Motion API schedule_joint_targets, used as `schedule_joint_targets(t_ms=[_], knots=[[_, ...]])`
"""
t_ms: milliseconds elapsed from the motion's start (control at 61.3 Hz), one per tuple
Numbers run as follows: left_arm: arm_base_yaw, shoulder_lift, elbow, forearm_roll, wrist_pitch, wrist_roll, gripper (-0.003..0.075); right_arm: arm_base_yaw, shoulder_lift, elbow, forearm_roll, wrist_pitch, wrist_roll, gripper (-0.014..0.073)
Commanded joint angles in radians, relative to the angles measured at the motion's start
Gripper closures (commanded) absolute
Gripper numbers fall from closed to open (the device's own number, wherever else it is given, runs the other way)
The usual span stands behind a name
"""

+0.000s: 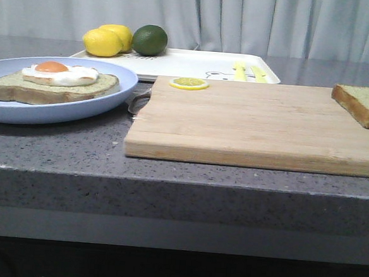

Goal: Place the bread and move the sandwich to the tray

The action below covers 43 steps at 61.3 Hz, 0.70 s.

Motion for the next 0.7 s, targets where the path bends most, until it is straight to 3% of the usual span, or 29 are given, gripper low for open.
schedule_joint_targets(t_ms=[0, 685], knots=[[0.002, 0.014, -0.026, -0.004, -0.096, -0.006, 0.0176, 0.003, 0.013, -0.031, 0.084, 0.107, -0.037, -0.002], [0.002, 0.014, -0.026, -0.004, -0.104, -0.006, 0.0176, 0.109, 0.15, -0.031, 0.148, 0.132, -0.086, -0.0016]])
